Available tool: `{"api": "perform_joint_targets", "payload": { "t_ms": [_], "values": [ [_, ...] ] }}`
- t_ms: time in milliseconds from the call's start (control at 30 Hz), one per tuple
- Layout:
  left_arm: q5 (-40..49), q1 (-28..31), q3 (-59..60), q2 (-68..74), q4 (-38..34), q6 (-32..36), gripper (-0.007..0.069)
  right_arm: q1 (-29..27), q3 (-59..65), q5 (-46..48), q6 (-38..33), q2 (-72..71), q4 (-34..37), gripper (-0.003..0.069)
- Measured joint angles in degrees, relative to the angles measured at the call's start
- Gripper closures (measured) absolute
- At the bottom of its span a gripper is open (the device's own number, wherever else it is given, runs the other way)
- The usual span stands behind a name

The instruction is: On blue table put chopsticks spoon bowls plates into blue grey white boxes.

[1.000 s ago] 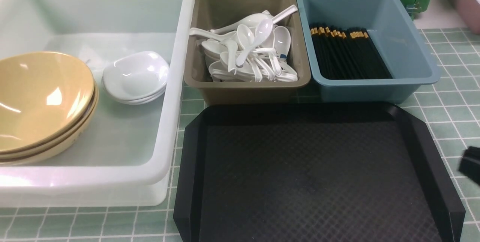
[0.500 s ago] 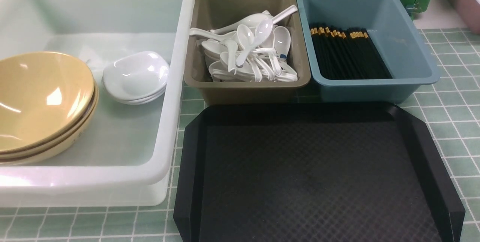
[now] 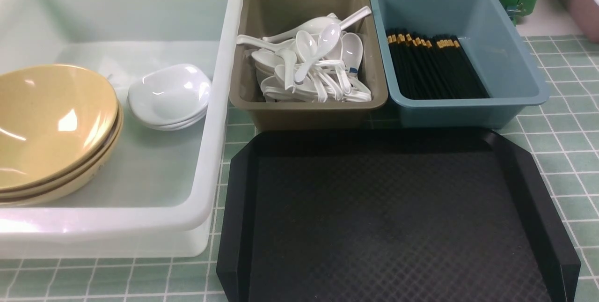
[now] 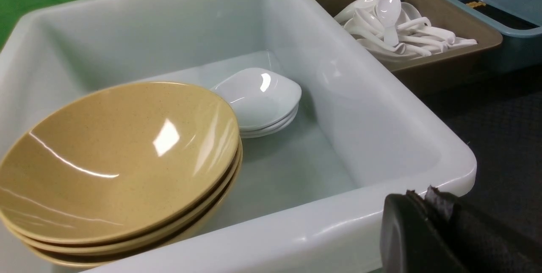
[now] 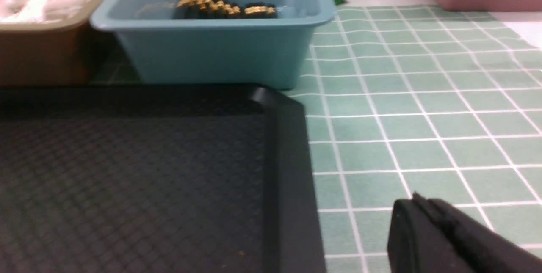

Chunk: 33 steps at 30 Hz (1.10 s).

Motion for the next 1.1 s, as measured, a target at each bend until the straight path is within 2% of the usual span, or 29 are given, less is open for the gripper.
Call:
{"api": "perform_joint_targets", "payload": {
  "t_ms": [233,1100],
  "values": [
    [0.0,0.0,0.0,0.0,0.0,0.0,0.0622,-1.1,0.0,0.0,2.6,0.0,0.0,0.0624],
    [0.0,0.0,0.0,0.0,0.0,0.0,0.0622,-1.1,0.0,0.0,2.6,0.0,0.0,0.0610]
  ]
}}
